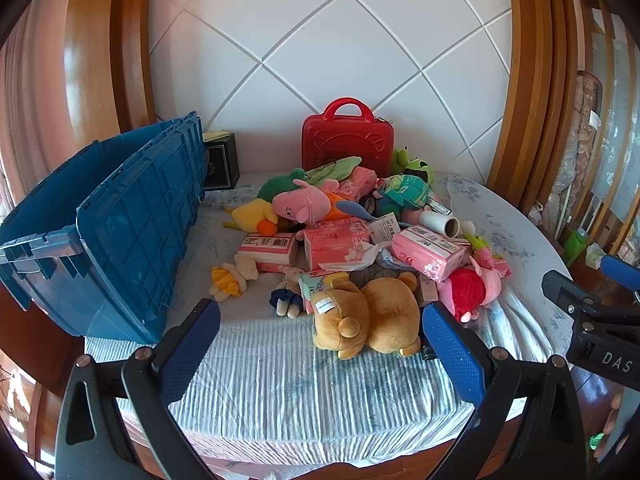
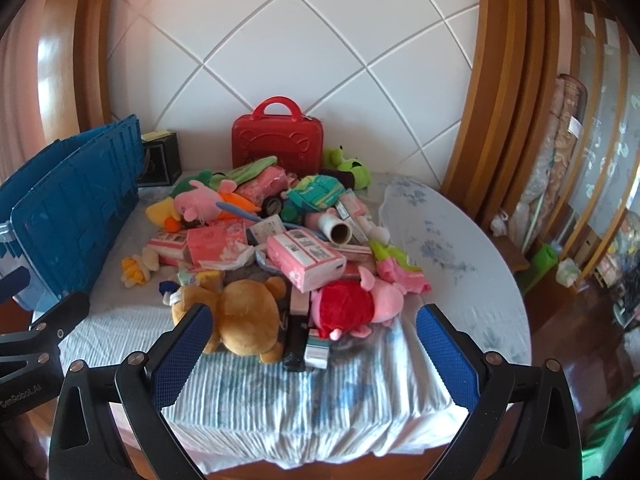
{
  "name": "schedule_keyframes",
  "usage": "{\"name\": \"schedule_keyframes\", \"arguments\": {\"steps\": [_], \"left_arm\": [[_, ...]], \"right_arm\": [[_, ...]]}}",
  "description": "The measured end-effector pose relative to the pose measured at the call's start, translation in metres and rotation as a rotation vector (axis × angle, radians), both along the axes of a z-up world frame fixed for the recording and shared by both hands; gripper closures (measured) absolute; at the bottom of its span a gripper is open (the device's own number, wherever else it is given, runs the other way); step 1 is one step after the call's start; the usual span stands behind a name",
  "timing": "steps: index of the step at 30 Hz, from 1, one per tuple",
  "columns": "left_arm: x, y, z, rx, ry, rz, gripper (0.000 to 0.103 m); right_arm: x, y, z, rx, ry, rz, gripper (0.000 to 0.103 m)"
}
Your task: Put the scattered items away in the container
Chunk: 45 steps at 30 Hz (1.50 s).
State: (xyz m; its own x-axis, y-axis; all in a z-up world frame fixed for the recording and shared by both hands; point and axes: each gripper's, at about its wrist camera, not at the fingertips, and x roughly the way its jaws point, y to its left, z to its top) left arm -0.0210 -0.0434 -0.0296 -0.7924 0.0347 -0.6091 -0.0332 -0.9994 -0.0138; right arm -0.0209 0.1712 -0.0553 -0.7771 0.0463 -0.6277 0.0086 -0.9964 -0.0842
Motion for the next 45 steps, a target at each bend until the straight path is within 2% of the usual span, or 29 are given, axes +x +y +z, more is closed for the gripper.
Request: {"name": "schedule_keyframes", "arguments": {"steps": [4, 10, 12, 16, 18, 24, 31, 37, 38, 39, 40, 42, 43, 44, 45], "left_arm": [[-0.015, -0.014, -0.030, -0.012, -0.050, -0.021, 0.000], [-0.044, -0.026, -0.086, 0.002, -0.163, -0.017, 0.003], [-0.055, -0.025, -0.102, 0.000, -0.192, -0.016, 0.003], [-0.077, -0.014, -0.127, -0.008, -0.236, -0.005, 0.003], [-0.088, -0.006, -0.139, -0.015, -0.266, -0.010, 0.003], [-0.117, 0.026, -0.178, -0.072, -0.334, -0.023, 0.003], [-0.133, 0.038, -0.216, -0.112, -0.385, -0.050, 0.004], [-0.149, 0.033, -0.230, -0.091, -0.353, -0.087, 0.006], [-0.150, 0.034, -0.232, -0.094, -0.344, -0.108, 0.006], [-0.150, 0.037, -0.233, -0.106, -0.333, -0.134, 0.006], [-0.149, 0.041, -0.234, -0.129, -0.317, -0.152, 0.006], [-0.149, 0.047, -0.235, -0.165, -0.285, -0.168, 0.006], [-0.151, 0.047, -0.236, -0.158, -0.281, -0.179, 0.010], [-0.152, 0.047, -0.236, -0.141, -0.284, -0.194, 0.021], [-0.153, 0.047, -0.236, -0.118, -0.291, -0.217, 0.028]], "right_arm": [[-0.010, 0.001, -0.022, -0.027, -0.041, -0.027, 0.000], [-0.031, 0.002, -0.076, -0.107, -0.175, 0.009, 0.000], [-0.041, -0.002, -0.093, -0.111, -0.214, 0.030, 0.007], [-0.066, -0.012, -0.124, -0.129, -0.283, 0.097, 0.013], [-0.082, -0.015, -0.140, -0.150, -0.326, 0.136, 0.023], [-0.117, -0.013, -0.184, -0.174, -0.438, 0.205, 0.033], [-0.139, -0.017, -0.215, -0.217, -0.497, 0.283, 0.032], [-0.153, -0.022, -0.235, -0.251, -0.497, 0.310, 0.031], [-0.155, -0.022, -0.237, -0.258, -0.490, 0.311, 0.023], [-0.157, -0.023, -0.240, -0.262, -0.489, 0.316, 0.010], [-0.157, -0.025, -0.242, -0.269, -0.489, 0.325, 0.006], [-0.158, -0.030, -0.242, -0.281, -0.463, 0.340, 0.006], [-0.160, -0.033, -0.243, -0.268, -0.452, 0.337, 0.006], [-0.163, -0.035, -0.245, -0.256, -0.446, 0.332, 0.013], [-0.166, -0.037, -0.247, -0.253, -0.442, 0.331, 0.013]]}}
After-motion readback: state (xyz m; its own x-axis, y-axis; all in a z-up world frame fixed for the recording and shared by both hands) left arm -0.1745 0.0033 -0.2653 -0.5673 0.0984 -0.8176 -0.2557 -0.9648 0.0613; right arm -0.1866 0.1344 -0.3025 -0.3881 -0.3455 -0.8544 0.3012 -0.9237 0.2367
